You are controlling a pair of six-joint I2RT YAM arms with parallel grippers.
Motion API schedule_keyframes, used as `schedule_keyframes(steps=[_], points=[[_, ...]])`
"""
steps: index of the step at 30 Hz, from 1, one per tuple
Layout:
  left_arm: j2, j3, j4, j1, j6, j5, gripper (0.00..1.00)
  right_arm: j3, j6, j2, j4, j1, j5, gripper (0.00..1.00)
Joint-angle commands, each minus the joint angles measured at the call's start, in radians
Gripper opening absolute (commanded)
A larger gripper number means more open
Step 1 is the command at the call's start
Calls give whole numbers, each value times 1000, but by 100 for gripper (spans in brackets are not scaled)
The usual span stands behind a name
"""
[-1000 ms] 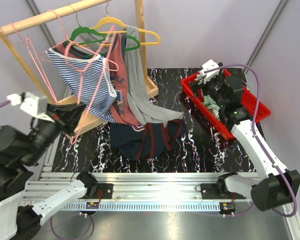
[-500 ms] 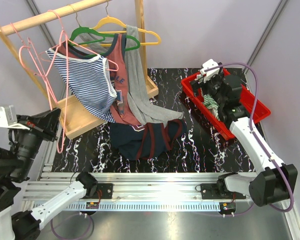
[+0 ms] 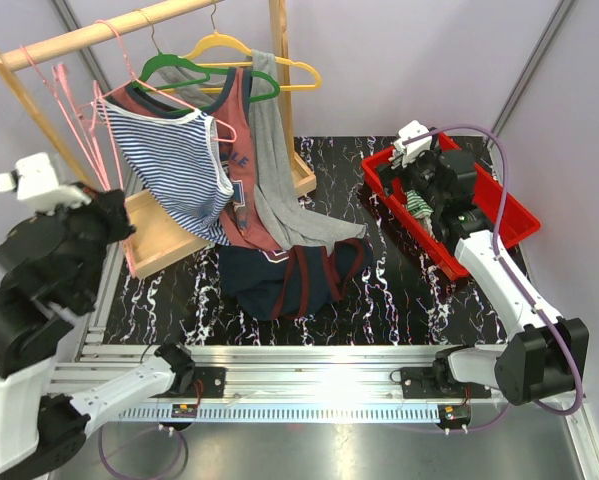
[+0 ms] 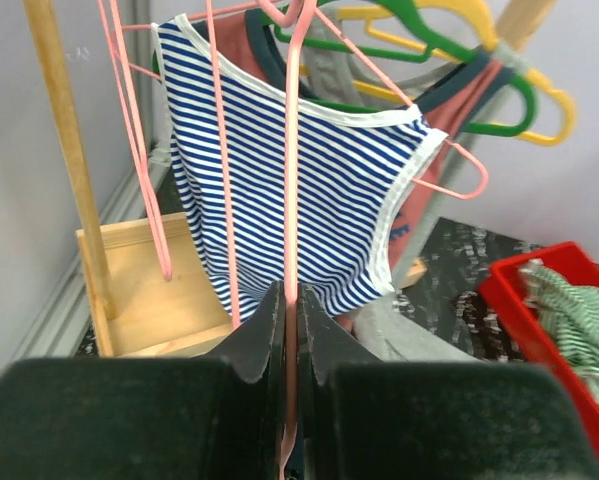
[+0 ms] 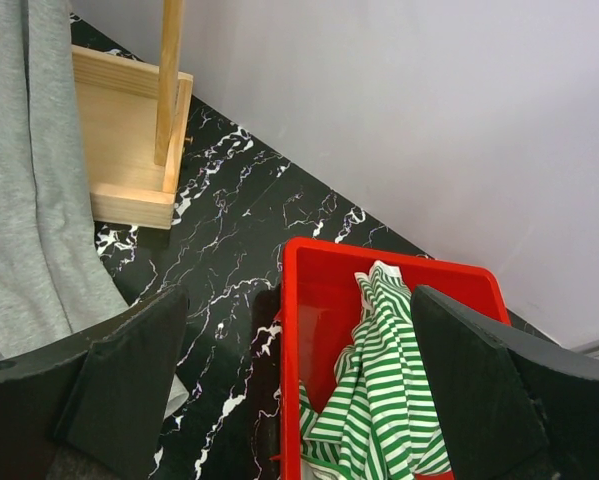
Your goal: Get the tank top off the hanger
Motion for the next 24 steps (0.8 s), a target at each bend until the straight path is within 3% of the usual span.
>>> schedule_keyframes(steps=[1,9,20,24], points=[[87,49,32,2,-21,-125,0,39,-12,3,48,-4,-6,100],[160,26,172,67,-34,-148,0,68,-13,14,35,-10,-12,100],[321,81,242,382,-115,183,0,111,-22,29,12,-10,-37,100],[377,113,252,433,-127,172,0,122,-24,26,-12,-12,-42,100]])
